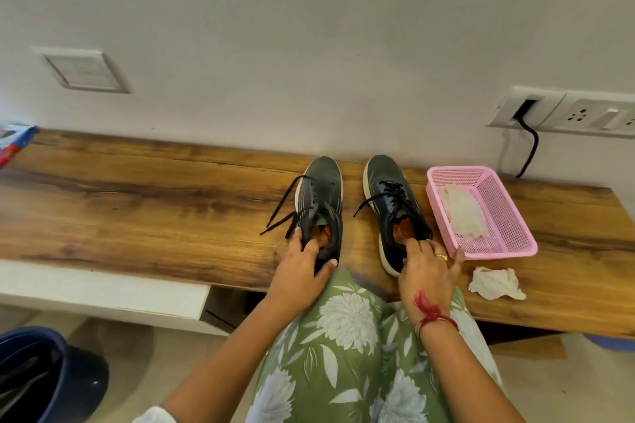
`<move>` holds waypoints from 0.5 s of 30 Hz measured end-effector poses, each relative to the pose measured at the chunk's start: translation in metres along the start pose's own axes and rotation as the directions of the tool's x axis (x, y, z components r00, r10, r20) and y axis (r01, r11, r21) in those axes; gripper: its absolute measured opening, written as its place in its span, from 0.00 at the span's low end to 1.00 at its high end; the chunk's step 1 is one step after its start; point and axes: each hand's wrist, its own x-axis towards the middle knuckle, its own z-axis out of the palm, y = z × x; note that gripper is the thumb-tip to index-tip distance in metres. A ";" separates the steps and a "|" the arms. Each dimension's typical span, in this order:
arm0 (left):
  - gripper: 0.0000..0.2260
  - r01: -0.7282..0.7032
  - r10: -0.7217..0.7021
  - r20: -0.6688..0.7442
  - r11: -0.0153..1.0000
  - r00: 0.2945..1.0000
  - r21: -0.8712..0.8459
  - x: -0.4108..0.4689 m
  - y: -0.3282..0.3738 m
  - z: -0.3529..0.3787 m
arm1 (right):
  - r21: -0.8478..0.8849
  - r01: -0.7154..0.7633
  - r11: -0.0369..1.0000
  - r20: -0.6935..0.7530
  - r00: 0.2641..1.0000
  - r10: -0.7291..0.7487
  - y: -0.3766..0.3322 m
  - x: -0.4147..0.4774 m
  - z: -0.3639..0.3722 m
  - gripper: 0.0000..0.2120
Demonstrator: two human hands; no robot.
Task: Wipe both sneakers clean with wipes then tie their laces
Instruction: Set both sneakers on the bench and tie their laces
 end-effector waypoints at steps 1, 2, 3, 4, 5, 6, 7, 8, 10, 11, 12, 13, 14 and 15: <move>0.22 -0.011 0.011 0.013 1.000 1.000 -0.021 -0.003 0.001 0.000 | 0.010 -0.012 1.000 0.005 1.000 0.012 -0.001 0.000 -0.001 0.14; 0.24 -0.021 0.022 0.021 0.998 1.000 -0.053 -0.005 0.001 0.000 | 0.017 -0.018 1.000 0.004 1.000 0.018 -0.001 0.000 -0.002 0.15; 0.25 -0.031 0.032 0.010 0.995 0.999 -0.093 -0.006 0.001 -0.002 | 0.033 -0.021 0.999 0.006 1.000 0.020 -0.001 -0.001 -0.004 0.18; 0.26 -0.040 0.037 -0.023 0.990 0.999 -0.132 -0.006 -0.001 -0.004 | 0.071 -0.015 0.997 -0.002 1.000 0.015 -0.001 -0.003 -0.004 0.21; 0.25 -0.054 0.042 -0.081 0.986 0.996 -0.159 -0.005 -0.002 -0.006 | 0.142 0.016 0.990 -0.009 1.000 -0.015 -0.004 -0.006 -0.009 0.23; 0.22 -0.061 0.037 -0.143 0.983 0.989 -0.172 -0.001 -0.005 -0.010 | 0.244 0.072 0.967 -0.030 0.997 -0.066 -0.010 -0.010 -0.016 0.25; 0.20 -0.060 0.026 -0.189 0.982 0.982 -0.178 0.005 -0.008 -0.014 | 0.396 0.128 0.909 -0.052 0.992 -0.117 -0.019 -0.013 -0.027 0.25; 0.20 -0.042 0.001 -0.208 0.980 0.978 -0.193 0.012 -0.010 -0.019 | 0.593 0.136 0.794 -0.053 0.990 -0.131 -0.032 -0.016 -0.038 0.25; 0.22 0.020 -0.075 -0.206 0.966 0.976 -0.259 0.031 -0.013 -0.028 | 0.898 -0.079 0.433 0.140 0.984 -0.112 -0.066 -0.019 -0.058 0.21; 0.21 0.046 -0.113 -0.217 0.955 0.970 -0.292 0.042 -0.012 -0.034 | 0.934 -0.275 0.226 0.305 0.946 -0.107 -0.084 -0.018 -0.062 0.18; 0.20 0.074 -0.151 -0.230 0.947 0.961 -0.313 0.051 -0.011 -0.039 | 0.883 -0.470 0.013 0.468 0.877 -0.110 -0.100 -0.014 -0.061 0.14; 0.19 0.096 -0.181 -0.242 0.941 0.953 -0.323 0.061 -0.010 -0.045 | 0.770 -0.610 -0.187 0.600 0.792 -0.115 -0.115 -0.007 -0.058 0.10; 0.19 0.122 -0.206 -0.233 0.937 0.950 -0.329 0.070 -0.010 -0.050 | 0.653 -0.681 -0.332 0.689 0.716 -0.113 -0.126 0.001 -0.055 0.05; 0.20 0.146 -0.219 -0.207 0.936 0.953 -0.320 0.078 -0.008 -0.054 | 0.567 -0.706 -0.424 0.750 0.656 -0.089 -0.135 0.009 -0.052 0.03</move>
